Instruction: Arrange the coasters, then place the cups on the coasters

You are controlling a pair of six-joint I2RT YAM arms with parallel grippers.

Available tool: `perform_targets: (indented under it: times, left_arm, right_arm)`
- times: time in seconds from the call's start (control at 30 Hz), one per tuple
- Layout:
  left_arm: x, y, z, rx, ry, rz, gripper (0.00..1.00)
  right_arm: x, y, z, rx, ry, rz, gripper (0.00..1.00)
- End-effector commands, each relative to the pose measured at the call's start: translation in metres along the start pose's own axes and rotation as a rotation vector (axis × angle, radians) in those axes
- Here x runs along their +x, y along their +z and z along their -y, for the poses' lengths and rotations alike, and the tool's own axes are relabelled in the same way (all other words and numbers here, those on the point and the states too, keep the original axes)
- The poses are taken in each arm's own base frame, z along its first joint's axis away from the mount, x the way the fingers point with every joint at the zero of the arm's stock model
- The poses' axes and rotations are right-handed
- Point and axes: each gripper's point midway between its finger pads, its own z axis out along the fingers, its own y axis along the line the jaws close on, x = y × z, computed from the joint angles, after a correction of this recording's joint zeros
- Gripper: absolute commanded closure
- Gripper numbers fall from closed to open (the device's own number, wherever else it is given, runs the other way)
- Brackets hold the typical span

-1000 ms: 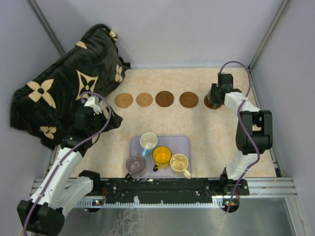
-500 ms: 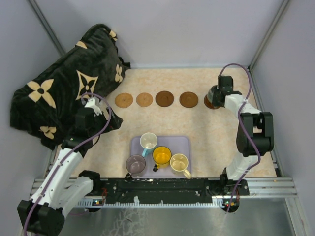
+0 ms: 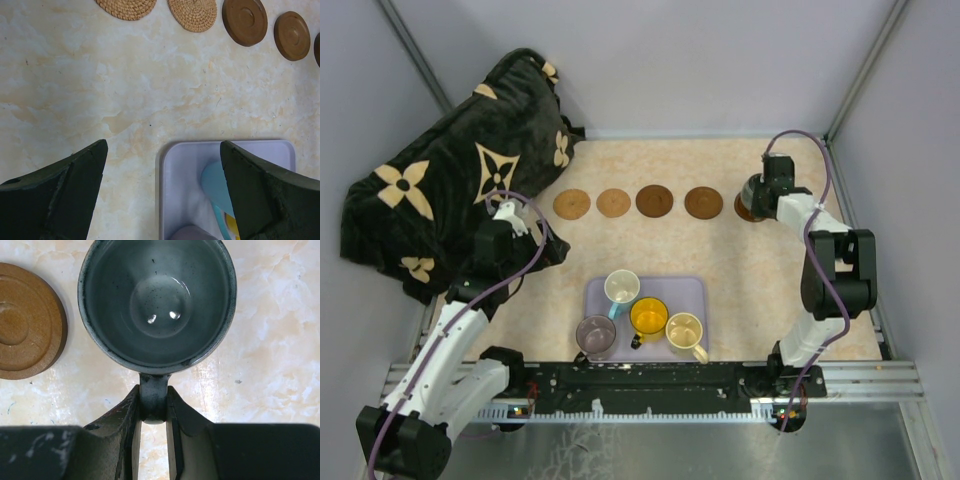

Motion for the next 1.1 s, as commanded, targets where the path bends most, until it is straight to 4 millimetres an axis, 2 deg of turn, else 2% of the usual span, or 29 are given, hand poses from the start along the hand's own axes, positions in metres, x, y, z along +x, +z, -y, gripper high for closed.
perform_targets:
  times: [0.0,0.43,0.53,0.6,0.8,0.97,1.07]
  left_arm:
    - [-0.004,0.0,0.004,0.019,-0.008,0.02,0.0]
    - [-0.001,0.003,0.002,0.015,-0.008,0.009,0.0]
    - [0.0,0.003,0.002,0.016,-0.006,0.007,0.0]
    - [0.0,0.003,0.002,0.015,-0.006,0.004,0.0]
    - [0.001,0.004,0.002,0.018,-0.007,0.004,0.0]
    - [0.002,0.004,0.002,0.016,-0.007,0.002,0.0]
    - [0.003,0.005,0.001,0.016,-0.007,-0.003,0.0]
  right_arm:
    - [-0.026,-0.016,-0.004,-0.036,-0.01,0.09,0.9]
    - [-0.023,-0.015,-0.019,-0.118,0.005,0.087,0.93]
    - [-0.019,-0.014,-0.017,-0.107,0.007,0.079,0.93]
    - [-0.025,-0.024,-0.014,-0.096,0.011,0.103,0.93]
    - [-0.022,-0.025,-0.01,-0.072,0.011,0.094,0.9]
    - [-0.023,-0.027,-0.005,-0.045,0.013,0.101,0.82]
    - [-0.025,-0.026,0.001,-0.014,0.014,0.106,0.81]
